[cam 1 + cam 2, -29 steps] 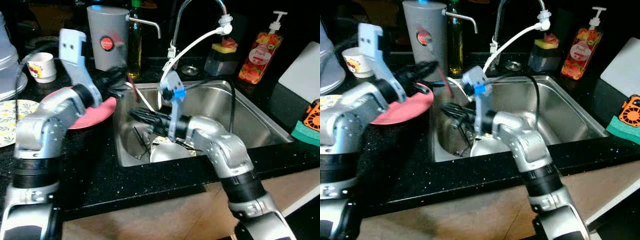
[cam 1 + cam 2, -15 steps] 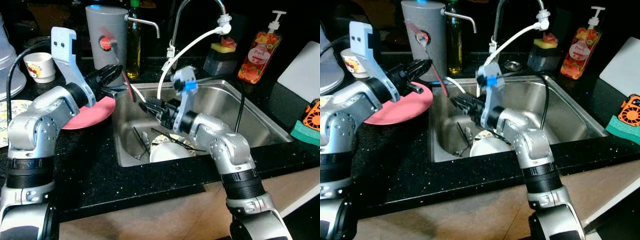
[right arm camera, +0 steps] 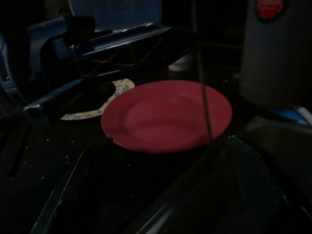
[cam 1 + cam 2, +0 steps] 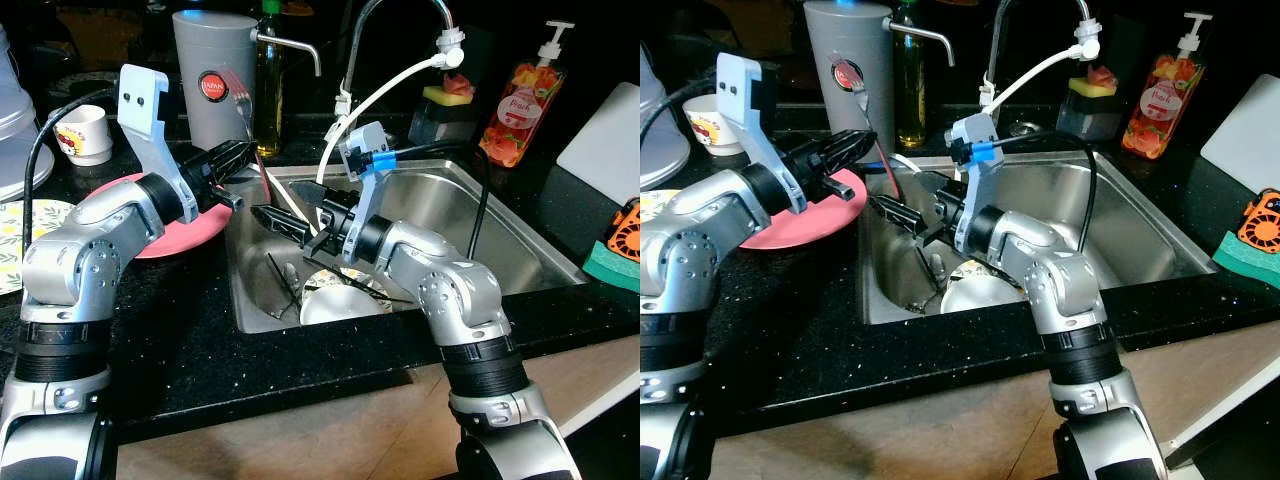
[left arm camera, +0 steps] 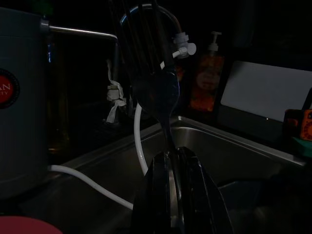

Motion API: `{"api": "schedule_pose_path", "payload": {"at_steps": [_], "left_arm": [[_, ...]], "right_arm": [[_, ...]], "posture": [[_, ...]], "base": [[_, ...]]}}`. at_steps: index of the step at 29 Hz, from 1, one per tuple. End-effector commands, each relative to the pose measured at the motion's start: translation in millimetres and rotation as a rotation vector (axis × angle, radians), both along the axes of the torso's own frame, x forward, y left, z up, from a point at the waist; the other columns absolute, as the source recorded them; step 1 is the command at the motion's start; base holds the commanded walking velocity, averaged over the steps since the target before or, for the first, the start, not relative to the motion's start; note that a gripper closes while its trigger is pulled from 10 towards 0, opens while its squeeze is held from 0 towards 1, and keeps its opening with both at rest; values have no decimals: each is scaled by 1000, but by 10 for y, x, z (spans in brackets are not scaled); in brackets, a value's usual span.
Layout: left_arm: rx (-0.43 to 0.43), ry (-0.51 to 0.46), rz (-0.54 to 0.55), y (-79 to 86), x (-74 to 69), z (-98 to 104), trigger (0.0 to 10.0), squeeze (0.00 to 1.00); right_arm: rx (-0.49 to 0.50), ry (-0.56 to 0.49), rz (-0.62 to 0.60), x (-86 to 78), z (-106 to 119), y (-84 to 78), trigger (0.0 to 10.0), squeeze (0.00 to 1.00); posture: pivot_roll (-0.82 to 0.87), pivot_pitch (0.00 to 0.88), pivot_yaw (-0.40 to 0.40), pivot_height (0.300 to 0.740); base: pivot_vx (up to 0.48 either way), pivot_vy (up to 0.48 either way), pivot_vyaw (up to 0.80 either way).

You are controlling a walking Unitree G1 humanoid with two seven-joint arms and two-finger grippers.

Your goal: Kitchen organization

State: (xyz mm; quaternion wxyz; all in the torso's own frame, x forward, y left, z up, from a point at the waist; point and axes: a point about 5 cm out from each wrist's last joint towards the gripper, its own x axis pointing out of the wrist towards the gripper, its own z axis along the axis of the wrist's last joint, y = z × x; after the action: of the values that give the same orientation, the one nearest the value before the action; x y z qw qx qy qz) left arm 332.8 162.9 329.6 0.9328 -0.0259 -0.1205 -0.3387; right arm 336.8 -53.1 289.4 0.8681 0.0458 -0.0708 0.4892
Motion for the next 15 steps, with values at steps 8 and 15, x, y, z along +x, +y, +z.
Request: {"api": "schedule_pose_path", "payload": {"at_steps": [8, 15], "left_arm": [[40, -2, -1, 12, 4, -42, 0, 0], [69, 0, 31, 64, 33, -72, 0, 0]], "right_arm": [[-9, 0, 82, -79, 42, 43, 10000, 1000], [-53, -22, 108, -95, 44, -14, 10000, 1000]], "posture": [[-15, 85, -45, 740], [-17, 84, -44, 740]], "base": [[0, 0, 0], [0, 0, 0]]}}
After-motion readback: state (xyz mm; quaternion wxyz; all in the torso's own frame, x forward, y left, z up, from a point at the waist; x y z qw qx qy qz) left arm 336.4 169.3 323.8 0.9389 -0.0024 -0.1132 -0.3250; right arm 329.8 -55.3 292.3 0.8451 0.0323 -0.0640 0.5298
